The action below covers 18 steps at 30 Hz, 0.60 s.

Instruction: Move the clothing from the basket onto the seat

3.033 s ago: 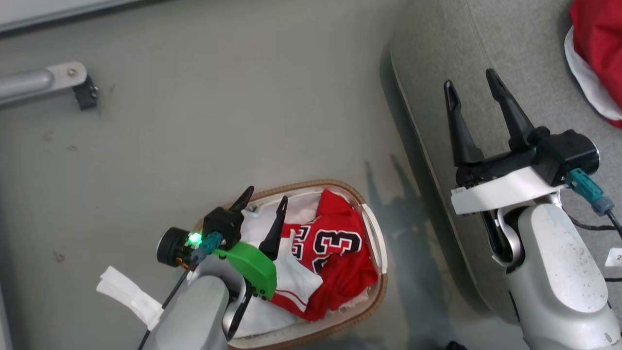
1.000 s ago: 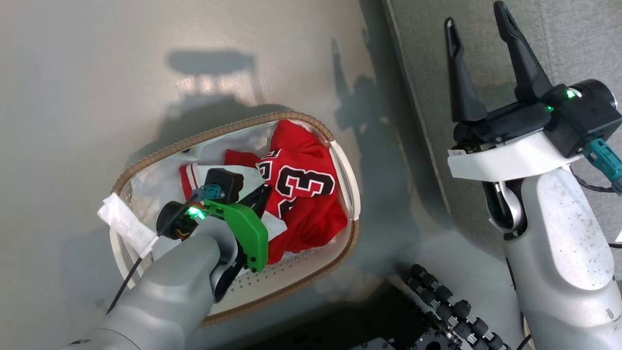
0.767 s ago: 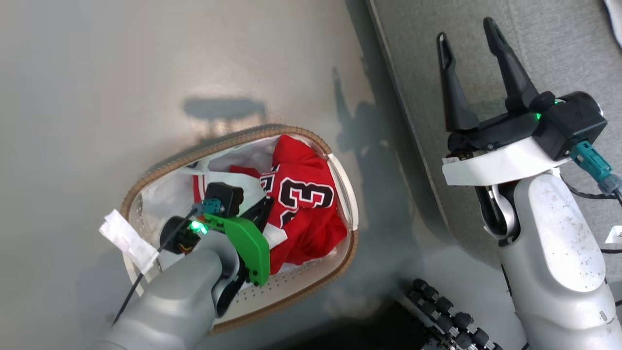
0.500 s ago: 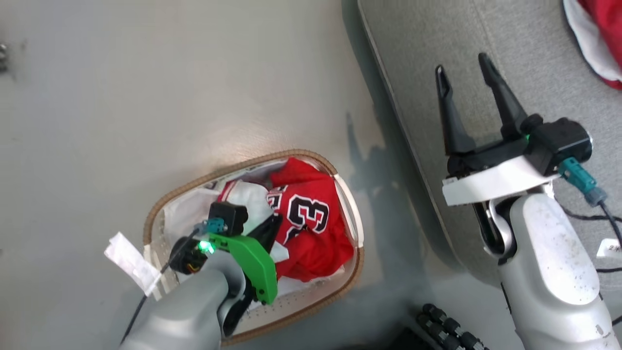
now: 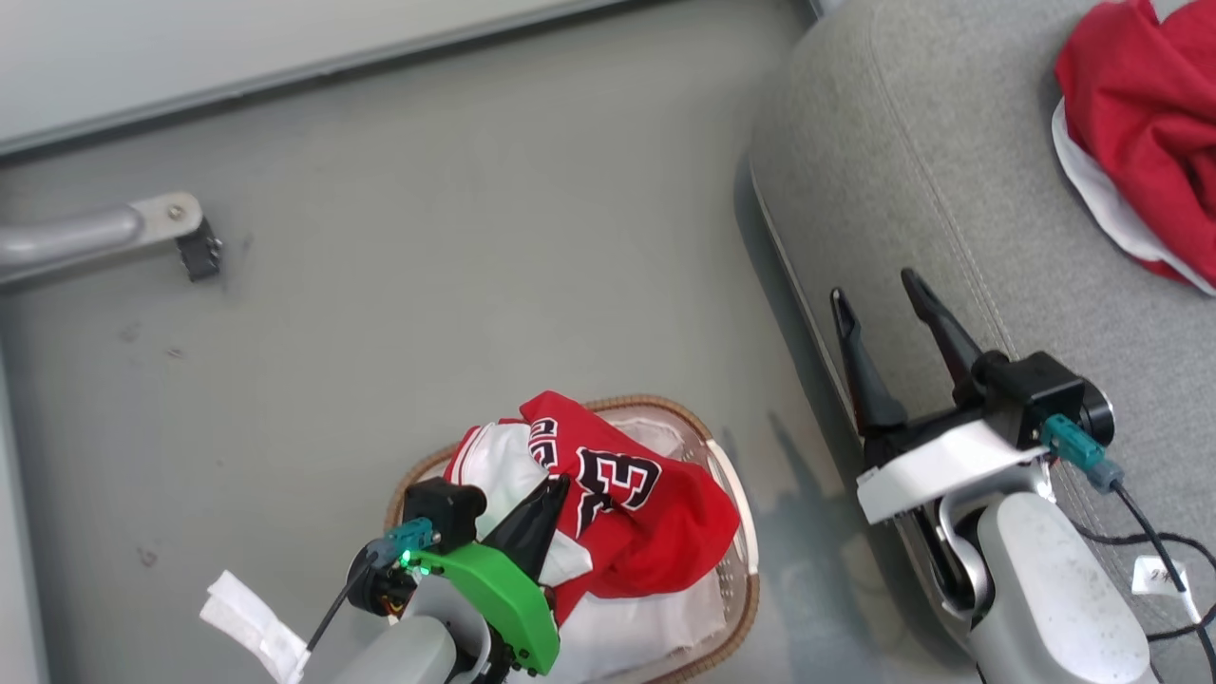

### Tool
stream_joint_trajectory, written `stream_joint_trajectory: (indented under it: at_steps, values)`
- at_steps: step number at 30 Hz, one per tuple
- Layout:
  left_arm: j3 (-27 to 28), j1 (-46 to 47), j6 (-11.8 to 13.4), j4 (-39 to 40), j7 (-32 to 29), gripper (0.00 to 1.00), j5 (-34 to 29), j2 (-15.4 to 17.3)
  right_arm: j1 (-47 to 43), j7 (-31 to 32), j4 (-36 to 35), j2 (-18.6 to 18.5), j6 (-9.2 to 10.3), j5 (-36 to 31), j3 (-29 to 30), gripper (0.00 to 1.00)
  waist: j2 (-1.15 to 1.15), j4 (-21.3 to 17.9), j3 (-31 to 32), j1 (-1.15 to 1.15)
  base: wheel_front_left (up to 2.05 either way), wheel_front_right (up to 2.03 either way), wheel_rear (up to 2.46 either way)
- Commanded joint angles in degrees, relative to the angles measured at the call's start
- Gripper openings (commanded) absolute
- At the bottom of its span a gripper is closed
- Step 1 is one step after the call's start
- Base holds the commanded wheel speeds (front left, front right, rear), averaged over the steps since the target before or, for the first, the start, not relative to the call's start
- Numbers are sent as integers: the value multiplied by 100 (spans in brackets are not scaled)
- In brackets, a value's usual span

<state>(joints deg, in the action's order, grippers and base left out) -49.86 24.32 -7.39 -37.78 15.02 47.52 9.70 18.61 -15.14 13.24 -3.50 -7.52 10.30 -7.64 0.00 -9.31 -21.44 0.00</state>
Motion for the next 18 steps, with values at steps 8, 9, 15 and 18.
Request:
stream_joint_trajectory:
  at_steps: [8,9,15,18]
  values:
    - [971,-670,-16,938,21,0,-834,-29,-581,0,171,11,6,82,-29,100,0,479,1249,0,0,0,0]
    - [1086,-712,-15,1066,22,0,-914,-37,-633,0,191,13,6,87,-31,100,0,480,1321,0,0,0,0]
    - [1573,-849,-15,1724,22,0,-1324,-79,-878,0,286,25,6,119,-80,100,0,453,1642,0,0,0,0]
    - [1779,-864,-15,2001,21,0,-1470,-114,-974,0,317,28,6,122,-123,100,0,437,1748,0,0,0,0]
